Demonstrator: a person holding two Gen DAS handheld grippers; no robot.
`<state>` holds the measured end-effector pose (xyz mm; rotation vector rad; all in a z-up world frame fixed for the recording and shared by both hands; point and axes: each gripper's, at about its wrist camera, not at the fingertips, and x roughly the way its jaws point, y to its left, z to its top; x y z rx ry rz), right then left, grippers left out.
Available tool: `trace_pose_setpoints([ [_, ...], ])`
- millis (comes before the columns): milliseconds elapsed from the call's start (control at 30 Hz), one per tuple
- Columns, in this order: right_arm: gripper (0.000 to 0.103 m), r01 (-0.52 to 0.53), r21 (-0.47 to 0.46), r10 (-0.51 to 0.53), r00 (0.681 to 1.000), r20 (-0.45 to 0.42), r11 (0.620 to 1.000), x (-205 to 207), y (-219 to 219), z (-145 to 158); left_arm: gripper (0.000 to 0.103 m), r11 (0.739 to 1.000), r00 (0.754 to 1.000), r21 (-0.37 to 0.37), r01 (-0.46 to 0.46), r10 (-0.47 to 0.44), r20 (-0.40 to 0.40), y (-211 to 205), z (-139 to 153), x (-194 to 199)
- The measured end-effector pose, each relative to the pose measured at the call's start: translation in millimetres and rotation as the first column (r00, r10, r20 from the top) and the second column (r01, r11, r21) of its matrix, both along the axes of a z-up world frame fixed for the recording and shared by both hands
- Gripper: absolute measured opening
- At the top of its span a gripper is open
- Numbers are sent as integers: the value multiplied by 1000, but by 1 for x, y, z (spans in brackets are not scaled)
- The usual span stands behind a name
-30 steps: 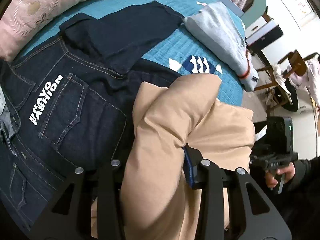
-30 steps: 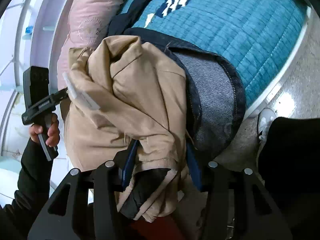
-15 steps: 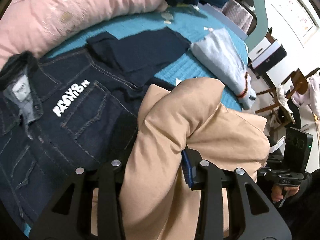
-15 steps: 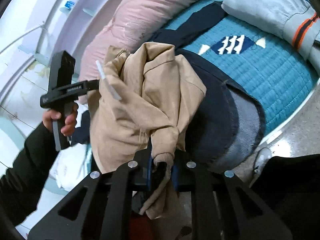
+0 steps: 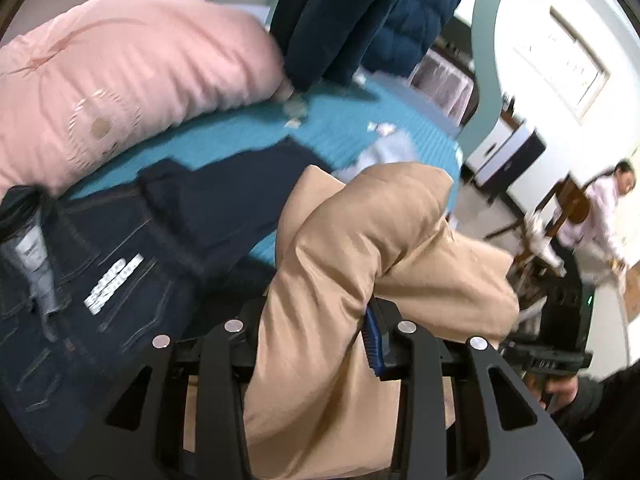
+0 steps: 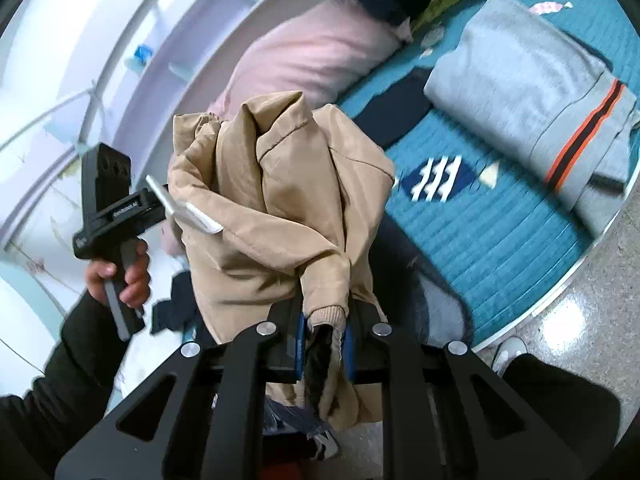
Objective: Fold large clothes
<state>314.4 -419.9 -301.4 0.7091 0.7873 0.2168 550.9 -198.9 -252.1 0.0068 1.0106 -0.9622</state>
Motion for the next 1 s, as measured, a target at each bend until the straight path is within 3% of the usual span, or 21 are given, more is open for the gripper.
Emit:
trace_pose_setpoints([
  [167, 14, 64, 42, -65, 998, 26, 997, -9, -43, 12, 35, 998, 999, -47, 33, -34, -10, -41, 6, 8],
  [500, 14, 163, 37, -165, 984, 70, 986, -13, -131, 40, 35, 988, 992, -89, 126, -127, -11, -153, 18, 36],
  [733, 14, 178, 76, -182, 982, 51, 981, -6, -201, 56, 35, 972, 974, -57, 227, -228, -6, -254, 37, 56],
  [1000, 14, 249, 162, -247, 968, -35, 955, 14, -271, 31, 34, 959, 960, 36, 280, -280, -3, -367, 24, 79],
])
